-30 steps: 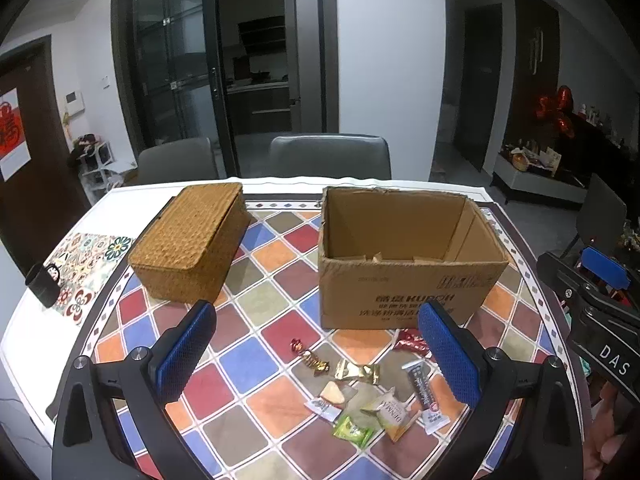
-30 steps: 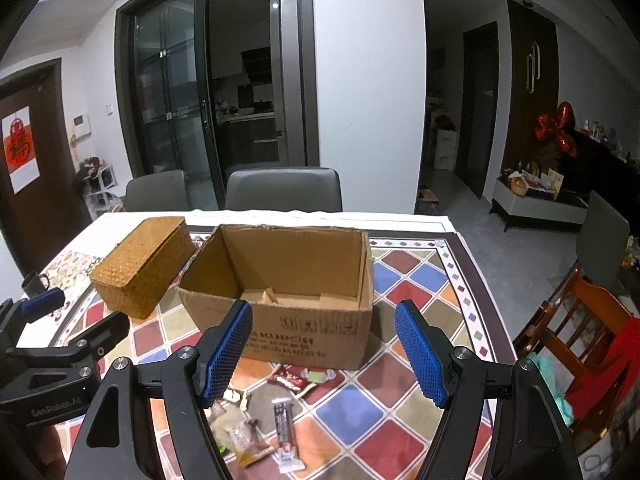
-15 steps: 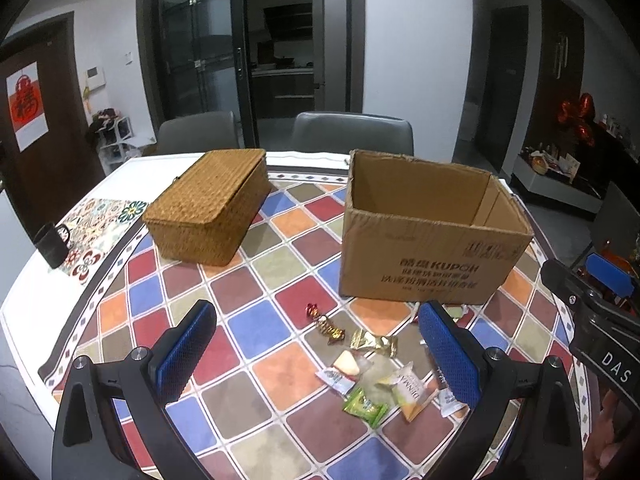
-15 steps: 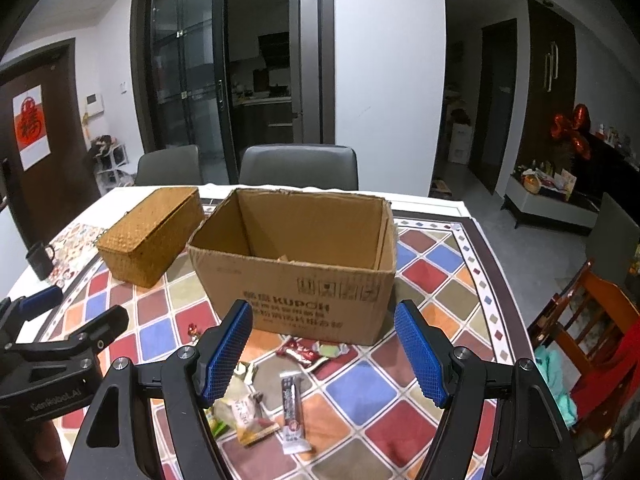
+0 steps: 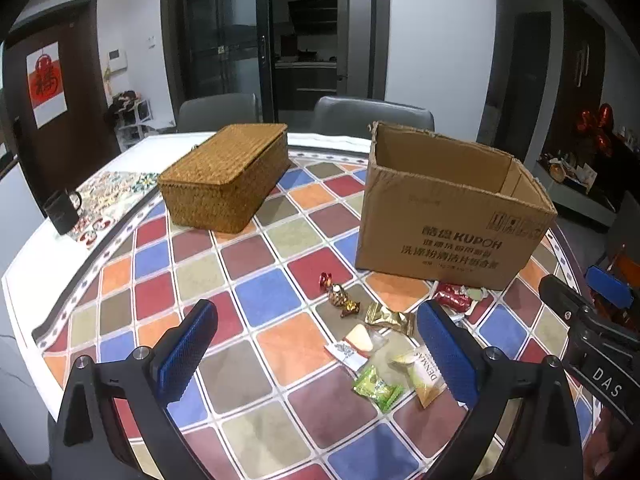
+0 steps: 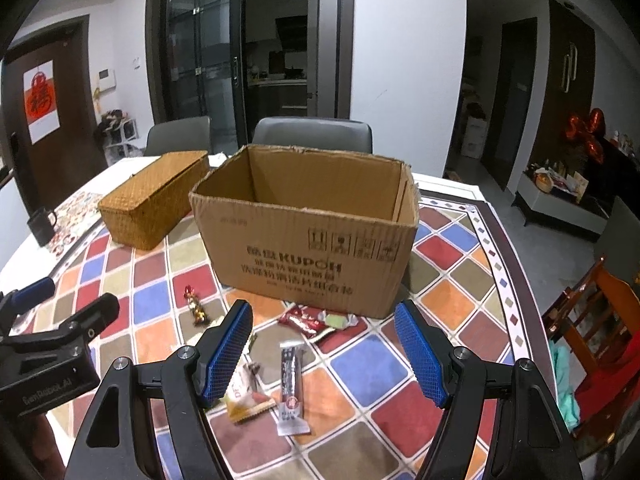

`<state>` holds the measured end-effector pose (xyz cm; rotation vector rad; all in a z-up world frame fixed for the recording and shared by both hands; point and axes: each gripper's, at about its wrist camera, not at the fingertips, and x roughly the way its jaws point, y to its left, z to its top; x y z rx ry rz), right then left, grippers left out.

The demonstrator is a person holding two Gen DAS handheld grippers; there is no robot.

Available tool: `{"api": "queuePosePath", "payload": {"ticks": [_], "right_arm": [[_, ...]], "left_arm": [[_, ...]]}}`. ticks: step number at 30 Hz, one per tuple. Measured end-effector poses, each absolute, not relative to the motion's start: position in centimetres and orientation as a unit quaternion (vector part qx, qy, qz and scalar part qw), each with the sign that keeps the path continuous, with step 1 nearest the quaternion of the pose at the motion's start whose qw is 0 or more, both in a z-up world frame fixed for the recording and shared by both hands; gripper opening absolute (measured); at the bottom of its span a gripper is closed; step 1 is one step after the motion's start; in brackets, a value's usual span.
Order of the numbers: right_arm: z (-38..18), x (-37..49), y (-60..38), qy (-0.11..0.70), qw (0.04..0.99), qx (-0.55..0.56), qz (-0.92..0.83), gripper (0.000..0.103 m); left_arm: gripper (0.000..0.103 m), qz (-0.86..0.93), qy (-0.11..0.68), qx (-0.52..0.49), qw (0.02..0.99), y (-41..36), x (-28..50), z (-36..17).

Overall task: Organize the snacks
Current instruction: 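Move both open tools back from the box toward the remaining snacks, then grasp the green packet with the left tool while the right tool grasps the dark snack bar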

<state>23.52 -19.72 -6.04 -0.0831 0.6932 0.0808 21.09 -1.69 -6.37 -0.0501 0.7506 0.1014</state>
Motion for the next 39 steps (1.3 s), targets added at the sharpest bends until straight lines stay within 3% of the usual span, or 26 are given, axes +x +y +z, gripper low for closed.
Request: {"api": "queuePosePath", "payload": {"ticks": [18,34,39], "right_arm": [[-11.2,23.2,-19.1,0.369,0.925,-0.062,0.066,0.074],[-15.8,25.2,-19.7,0.414,0.904,-0.069,0.085,0.074],[-16.8,26.0,-19.5,0.429,0.895,-0.07,0.096,0.068]], "left_arm": [[0.1,0.053,0.41,-0.045,0.909,-2.5,20.8,-11.9],[0.093,0.049,0.453,-0.052,0.888,-3.9,22.1,-16.9],[0.087,0.046,0.461,-0.052,0.884,-4.3,22.6,-17.8]]}}
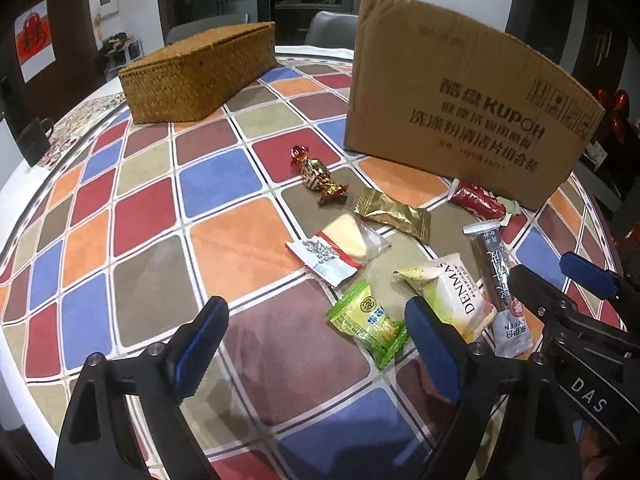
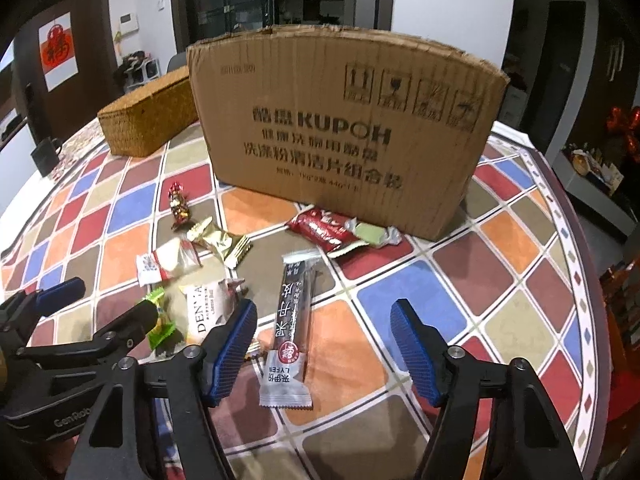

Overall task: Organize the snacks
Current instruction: 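Grasp the green packet with the left tool while the right tool grasps the dark snack bar, then lift the green packet and dark snack bar off the table with both tools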

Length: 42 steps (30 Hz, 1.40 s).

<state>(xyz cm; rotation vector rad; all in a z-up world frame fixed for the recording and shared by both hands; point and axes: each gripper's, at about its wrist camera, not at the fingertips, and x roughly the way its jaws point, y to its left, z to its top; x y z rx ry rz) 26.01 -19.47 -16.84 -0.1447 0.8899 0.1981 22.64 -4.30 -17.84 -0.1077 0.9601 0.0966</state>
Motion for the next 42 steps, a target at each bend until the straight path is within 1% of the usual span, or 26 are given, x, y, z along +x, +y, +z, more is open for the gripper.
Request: {"api": "queuePosePath", "payload": {"ticks": [4,11,12,13,14,16,18,19,20,21,26,42], "right_arm": [[-17.8,26.6,-19.3,0.443,0.888,-0.069,0.101,0.064],[-19.2,27.2,-19.4,0.46,0.879,-0.062,0.107,0.063],[-19.3,27.2,-19.3,0.462,0.878,-0.062,0.108,0.061],[-19.5,27.3,-19.2,0.465,0.876,-0.06,0.113,0.06],[-19.7,27.3,-19.1,0.467,0.874,-0.059,0.116,0.055],[-19.8,27.2,-18.7,0.464,0.876,-0.062,0.119,0.052],[-19.7,27.2,-18.6,0.463,0.876,-0.058,0.121,0.037],[-19.6,27.2,-18.6,0.463,0.876,-0.055,0.123,0.034],[-19.6,27.3,-18.6,0.464,0.876,-0.054,0.123,0.026],[-19.6,27.3,-18.6,0.464,0.876,-0.055,0.121,0.022],[-19.4,27.0,-18.7,0.459,0.879,-0.054,0.118,0.018],[-17.7,26.0,-19.8,0.447,0.888,-0.038,0.1,0.017]], "left_arm": [[0.078,0.042,0.474,-0.055,0.878,-4.7,23.1,-18.7],[0.07,0.039,0.476,-0.053,0.877,-5.0,23.5,-19.3],[0.067,0.039,0.475,-0.052,0.877,-5.0,23.5,-19.2],[0.061,0.036,0.473,-0.05,0.879,-5.1,23.4,-19.2],[0.056,0.035,0.473,-0.049,0.879,-5.2,23.4,-19.1],[0.036,0.029,0.47,-0.049,0.881,-5.3,23.3,-19.0],[0.028,0.024,0.47,-0.052,0.881,-5.3,23.1,-18.9],[0.027,0.022,0.47,-0.054,0.881,-5.4,23.1,-18.9],[0.027,0.021,0.47,-0.055,0.881,-5.4,23.1,-18.9],[0.026,0.019,0.47,-0.056,0.881,-5.4,23.1,-18.9],[0.026,0.011,0.471,-0.061,0.88,-5.4,22.8,-18.9],[0.024,0.002,0.457,-0.053,0.888,-5.5,22.2,-17.6]]}}
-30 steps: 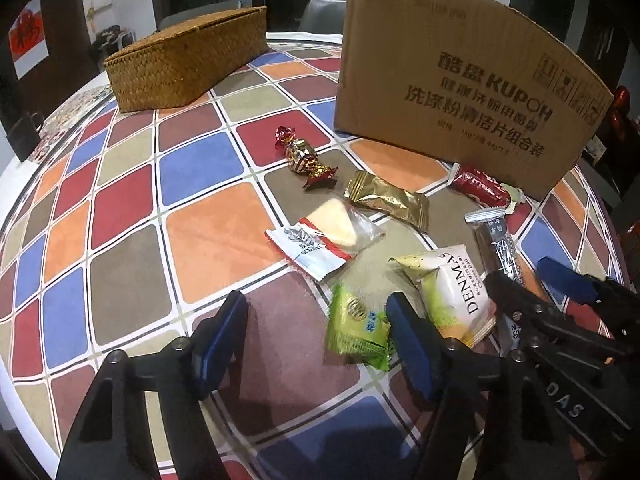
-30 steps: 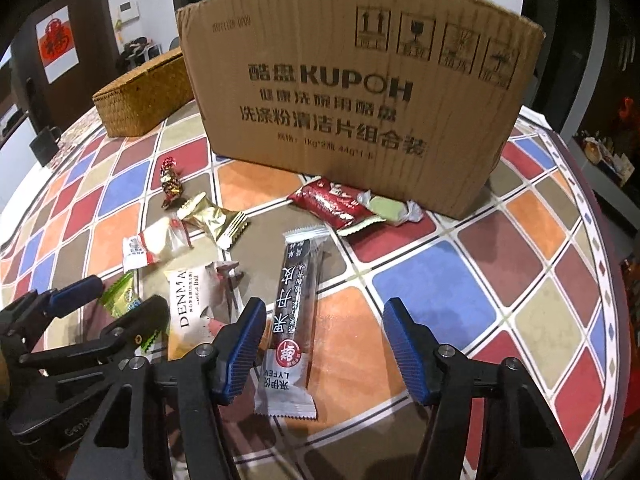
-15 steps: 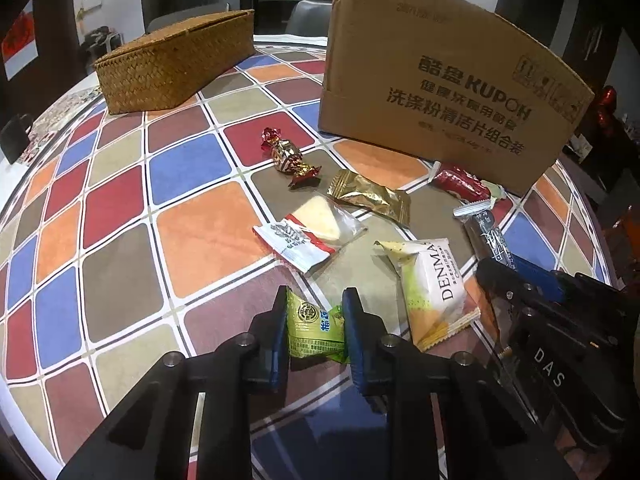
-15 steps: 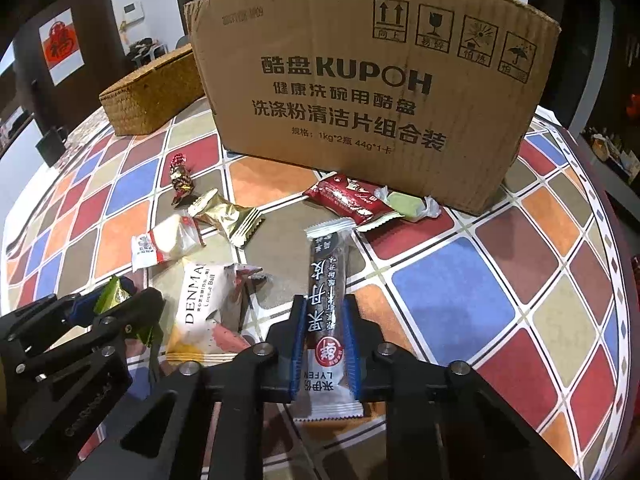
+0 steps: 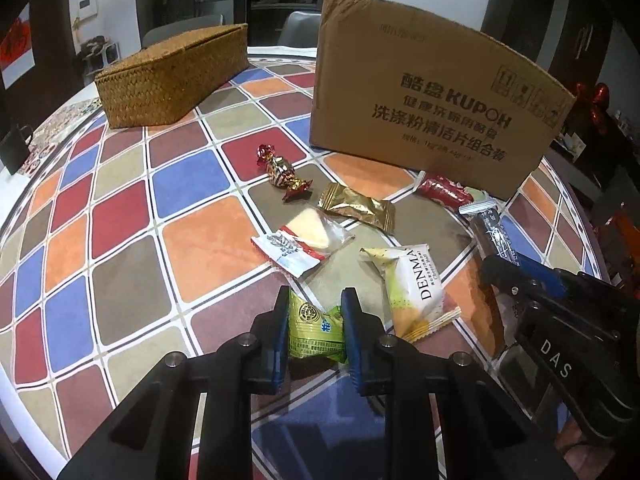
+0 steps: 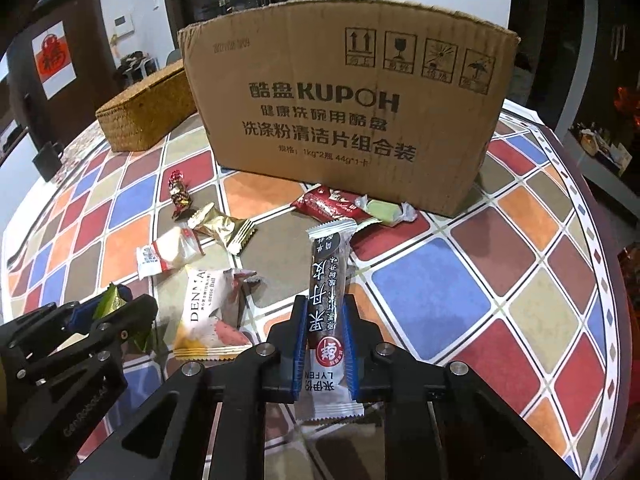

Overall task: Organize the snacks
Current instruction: 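Lift the green packet and dark snack bar off the table with both tools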

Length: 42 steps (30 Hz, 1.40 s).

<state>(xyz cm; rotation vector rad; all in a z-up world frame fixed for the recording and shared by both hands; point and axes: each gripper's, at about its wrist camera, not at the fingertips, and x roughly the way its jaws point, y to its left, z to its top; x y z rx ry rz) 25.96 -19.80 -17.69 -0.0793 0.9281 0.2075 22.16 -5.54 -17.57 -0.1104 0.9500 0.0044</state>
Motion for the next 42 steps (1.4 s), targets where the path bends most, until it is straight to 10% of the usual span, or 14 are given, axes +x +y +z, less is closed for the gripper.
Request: {"api": "queuePosePath", "payload": {"ticks": [42], "right_arm": [[-9.9,24.4,-20.3,0.387,0.918,-0.019,0.082,0.017]], "left_arm": [[0.024,-0.01,0.4,-0.036,0.916,-5.5,22.1,-10.1]]}}
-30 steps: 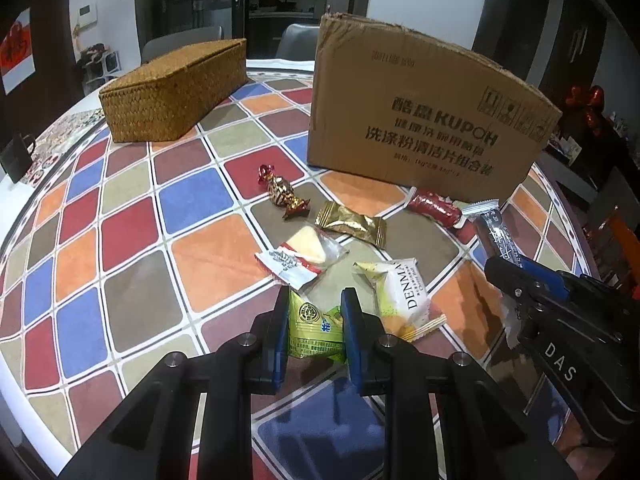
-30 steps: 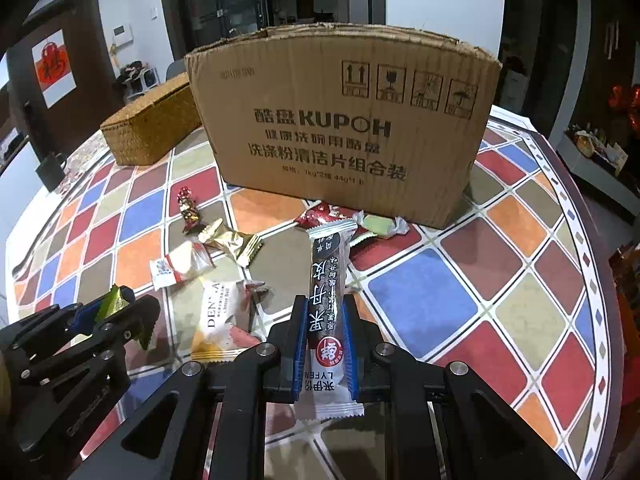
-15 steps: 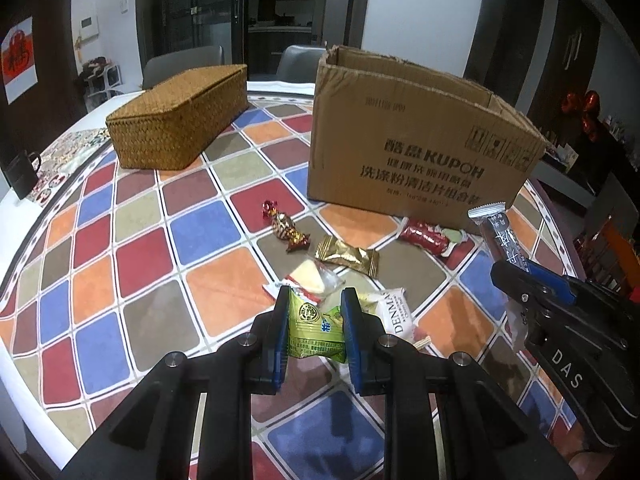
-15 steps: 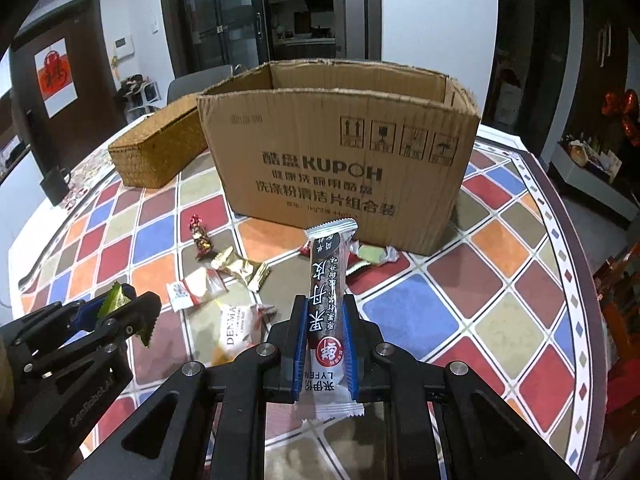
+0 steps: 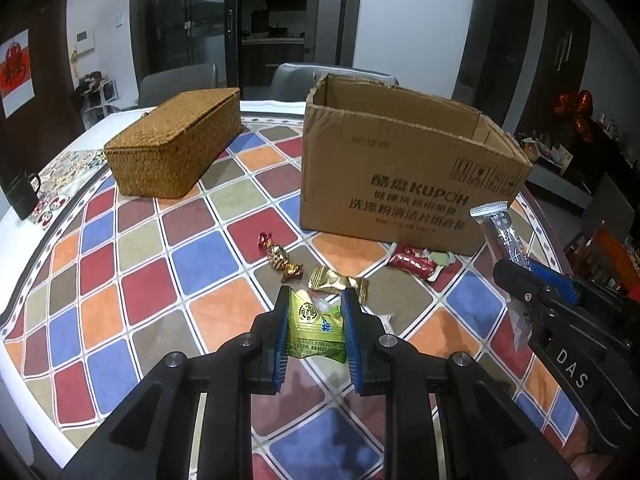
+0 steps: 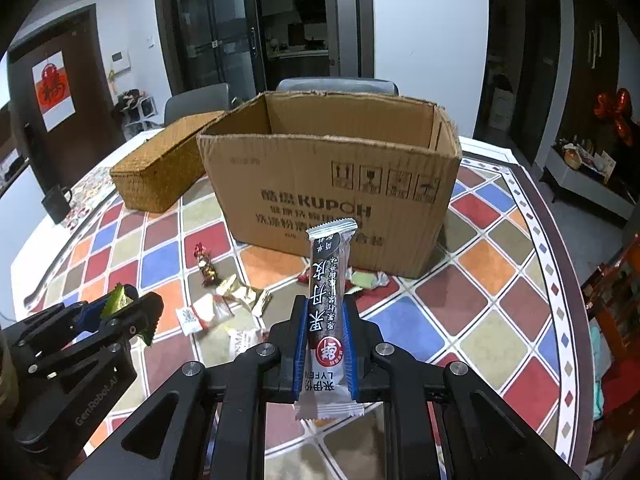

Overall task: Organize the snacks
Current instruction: 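Carry the green packet and snack bar in both tools over the cardboard box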

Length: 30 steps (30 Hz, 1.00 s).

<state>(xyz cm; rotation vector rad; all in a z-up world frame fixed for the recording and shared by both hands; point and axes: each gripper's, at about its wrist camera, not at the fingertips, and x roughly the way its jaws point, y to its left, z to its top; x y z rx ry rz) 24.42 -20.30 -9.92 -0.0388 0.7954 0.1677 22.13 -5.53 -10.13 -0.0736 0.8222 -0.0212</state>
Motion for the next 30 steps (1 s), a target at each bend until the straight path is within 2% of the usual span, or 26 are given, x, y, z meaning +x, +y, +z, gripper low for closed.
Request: {"api": "queuePosePath", "payload": {"ticks": [30], "right_arm": [[-4.6,26.3,-21.6,0.346,0.936,0.0,0.06,0.017]], "left_arm": [[0.024,-0.048,0.365,-0.007,0.93,-7.4,25.6,-4.5]]}}
